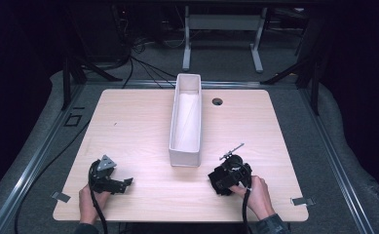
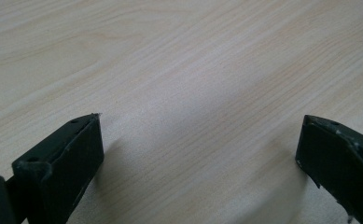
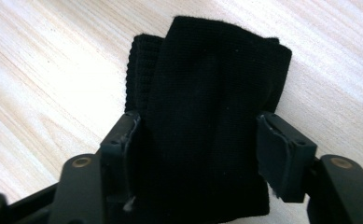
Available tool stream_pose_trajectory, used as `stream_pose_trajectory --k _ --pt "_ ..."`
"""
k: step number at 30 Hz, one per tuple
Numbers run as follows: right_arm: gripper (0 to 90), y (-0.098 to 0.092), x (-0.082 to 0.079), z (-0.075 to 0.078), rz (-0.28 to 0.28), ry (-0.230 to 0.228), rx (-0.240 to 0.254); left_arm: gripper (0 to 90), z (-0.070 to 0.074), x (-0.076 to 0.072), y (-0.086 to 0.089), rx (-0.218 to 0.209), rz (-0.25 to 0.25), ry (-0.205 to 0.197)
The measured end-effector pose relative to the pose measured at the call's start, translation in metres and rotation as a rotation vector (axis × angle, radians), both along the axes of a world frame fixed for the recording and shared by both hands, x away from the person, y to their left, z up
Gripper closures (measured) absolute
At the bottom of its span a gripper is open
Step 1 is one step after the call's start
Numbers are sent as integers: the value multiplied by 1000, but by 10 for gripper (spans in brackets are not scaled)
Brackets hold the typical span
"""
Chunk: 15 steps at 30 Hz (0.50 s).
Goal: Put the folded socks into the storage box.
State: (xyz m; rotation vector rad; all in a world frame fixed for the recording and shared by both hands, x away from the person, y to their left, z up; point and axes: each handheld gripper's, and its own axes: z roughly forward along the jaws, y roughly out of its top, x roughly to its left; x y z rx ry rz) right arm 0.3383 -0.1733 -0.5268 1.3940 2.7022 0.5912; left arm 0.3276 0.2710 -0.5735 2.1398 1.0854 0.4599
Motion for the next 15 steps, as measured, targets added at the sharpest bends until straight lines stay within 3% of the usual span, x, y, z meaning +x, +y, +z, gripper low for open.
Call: stream_pose_trajectory --k 3,9,10,13,14,15 --pt "447 -2 -1 1 9 -15 -7 5 0 0 0 0 0 0" --pt "574 -7 -4 0 47 -49 30 5 0 0 0 0 0 0" --pt "603 -8 -5 1 38 -68 -5 5 0 0 0 0 1 0" --pt "617 -12 -4 1 48 -81 7 5 0 0 0 -1 2 0" --pt "620 -13 -4 0 55 -72 43 5 0 0 0 0 2 0" --pt "625 -14 -4 0 55 -72 49 5 0 0 0 0 2 0"
